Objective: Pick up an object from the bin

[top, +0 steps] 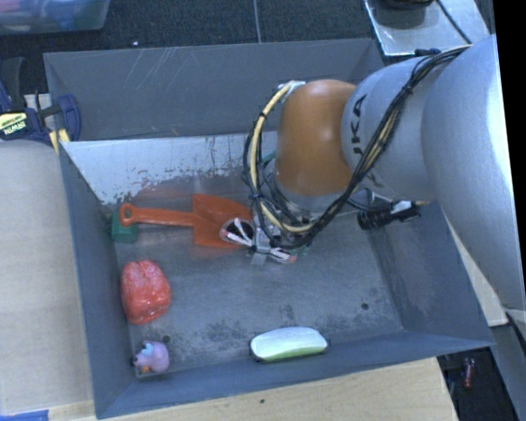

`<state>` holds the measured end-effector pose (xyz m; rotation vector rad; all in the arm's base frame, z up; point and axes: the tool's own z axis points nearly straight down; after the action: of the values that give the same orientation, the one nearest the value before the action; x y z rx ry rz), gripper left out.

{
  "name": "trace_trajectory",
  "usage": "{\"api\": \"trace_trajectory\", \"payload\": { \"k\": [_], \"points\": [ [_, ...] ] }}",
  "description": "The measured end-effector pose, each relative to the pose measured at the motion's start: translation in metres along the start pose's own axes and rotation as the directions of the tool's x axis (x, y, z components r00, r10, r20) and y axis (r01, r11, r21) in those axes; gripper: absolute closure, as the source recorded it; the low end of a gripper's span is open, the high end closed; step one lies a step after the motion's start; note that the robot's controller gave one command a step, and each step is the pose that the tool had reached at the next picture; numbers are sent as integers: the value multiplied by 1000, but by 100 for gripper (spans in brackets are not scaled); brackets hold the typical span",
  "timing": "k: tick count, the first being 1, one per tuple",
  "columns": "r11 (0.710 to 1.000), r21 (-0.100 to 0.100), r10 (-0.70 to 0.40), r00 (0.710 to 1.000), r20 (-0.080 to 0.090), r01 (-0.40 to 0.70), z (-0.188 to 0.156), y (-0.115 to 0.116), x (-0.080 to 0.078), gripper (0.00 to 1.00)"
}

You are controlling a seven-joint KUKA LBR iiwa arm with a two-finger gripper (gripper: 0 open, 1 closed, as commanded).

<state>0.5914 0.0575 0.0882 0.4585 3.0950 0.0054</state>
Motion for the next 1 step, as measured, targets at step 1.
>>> {"api": "trace_trajectory", "payload": {
  "k": [1],
  "points": [
    [1000,-1,0,1000,3,0,-20,0,-1,100]
  ]
}}
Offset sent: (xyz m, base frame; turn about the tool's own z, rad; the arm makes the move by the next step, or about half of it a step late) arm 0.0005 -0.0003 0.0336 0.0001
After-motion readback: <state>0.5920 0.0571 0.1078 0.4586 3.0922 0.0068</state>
